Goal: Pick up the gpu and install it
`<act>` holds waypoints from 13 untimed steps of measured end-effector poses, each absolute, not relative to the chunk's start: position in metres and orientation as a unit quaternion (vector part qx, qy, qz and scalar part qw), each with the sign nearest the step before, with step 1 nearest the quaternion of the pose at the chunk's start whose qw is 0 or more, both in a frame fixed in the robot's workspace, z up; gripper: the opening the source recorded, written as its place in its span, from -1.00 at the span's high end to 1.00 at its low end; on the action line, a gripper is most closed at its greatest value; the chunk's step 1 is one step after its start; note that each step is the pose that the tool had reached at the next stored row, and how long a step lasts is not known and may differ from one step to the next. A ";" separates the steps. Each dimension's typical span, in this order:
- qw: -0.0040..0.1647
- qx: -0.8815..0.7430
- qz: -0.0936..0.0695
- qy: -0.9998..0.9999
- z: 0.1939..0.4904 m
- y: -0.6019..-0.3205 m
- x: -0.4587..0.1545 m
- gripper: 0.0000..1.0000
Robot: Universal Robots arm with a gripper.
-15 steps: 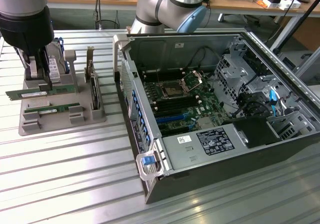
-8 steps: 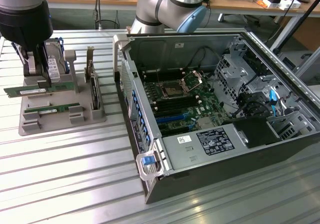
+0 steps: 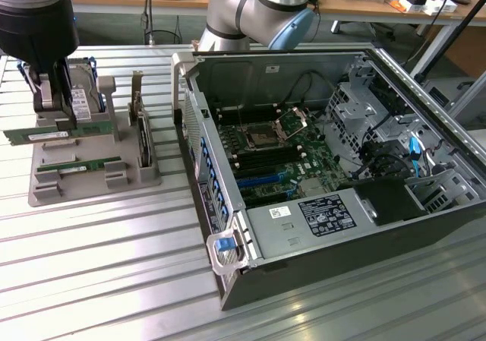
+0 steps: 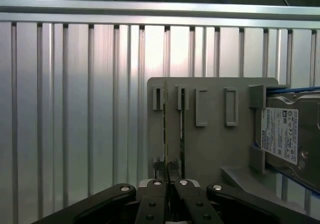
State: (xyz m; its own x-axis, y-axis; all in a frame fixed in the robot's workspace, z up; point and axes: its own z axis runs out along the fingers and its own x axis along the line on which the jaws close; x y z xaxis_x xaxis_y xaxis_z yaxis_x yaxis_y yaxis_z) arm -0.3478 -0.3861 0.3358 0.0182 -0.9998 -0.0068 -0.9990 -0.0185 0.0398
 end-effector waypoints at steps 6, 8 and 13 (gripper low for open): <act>0.011 0.713 -0.017 -0.700 0.344 -0.386 -0.348 0.76; 0.011 0.713 -0.017 -0.700 0.345 -0.386 -0.348 0.76; 0.011 0.713 -0.018 -0.700 0.355 -0.386 -0.348 0.76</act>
State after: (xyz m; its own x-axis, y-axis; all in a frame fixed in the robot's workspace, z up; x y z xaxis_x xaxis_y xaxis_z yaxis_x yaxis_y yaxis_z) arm -0.3478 -0.3861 0.3551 0.0181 -0.9998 -0.0101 -0.9990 -0.0185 0.0397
